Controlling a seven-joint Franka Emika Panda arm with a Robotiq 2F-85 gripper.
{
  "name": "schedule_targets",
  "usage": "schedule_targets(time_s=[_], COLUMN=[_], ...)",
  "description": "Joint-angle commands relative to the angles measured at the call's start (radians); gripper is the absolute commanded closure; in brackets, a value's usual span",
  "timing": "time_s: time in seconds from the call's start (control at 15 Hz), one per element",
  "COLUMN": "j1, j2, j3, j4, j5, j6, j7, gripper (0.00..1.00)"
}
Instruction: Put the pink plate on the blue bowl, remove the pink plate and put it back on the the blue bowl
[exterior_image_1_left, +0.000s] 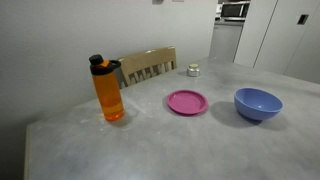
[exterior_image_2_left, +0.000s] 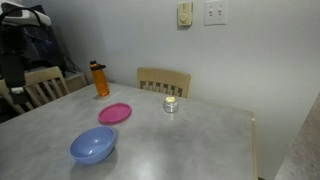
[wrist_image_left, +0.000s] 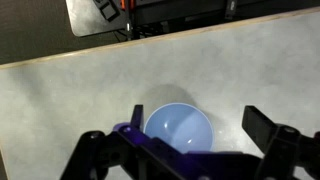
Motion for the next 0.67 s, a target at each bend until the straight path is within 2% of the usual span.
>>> schedule_targets(time_s=[0.0, 0.6], j1=[0.002, 0.048], j2=[0.0, 0.203], j3=[-0.002, 0.006], j4=[0.001, 0.061], j5=[-0.001, 0.405], j6=[-0.001, 0.463], j7=[0.0, 0.196], gripper=[0.0, 0.0])
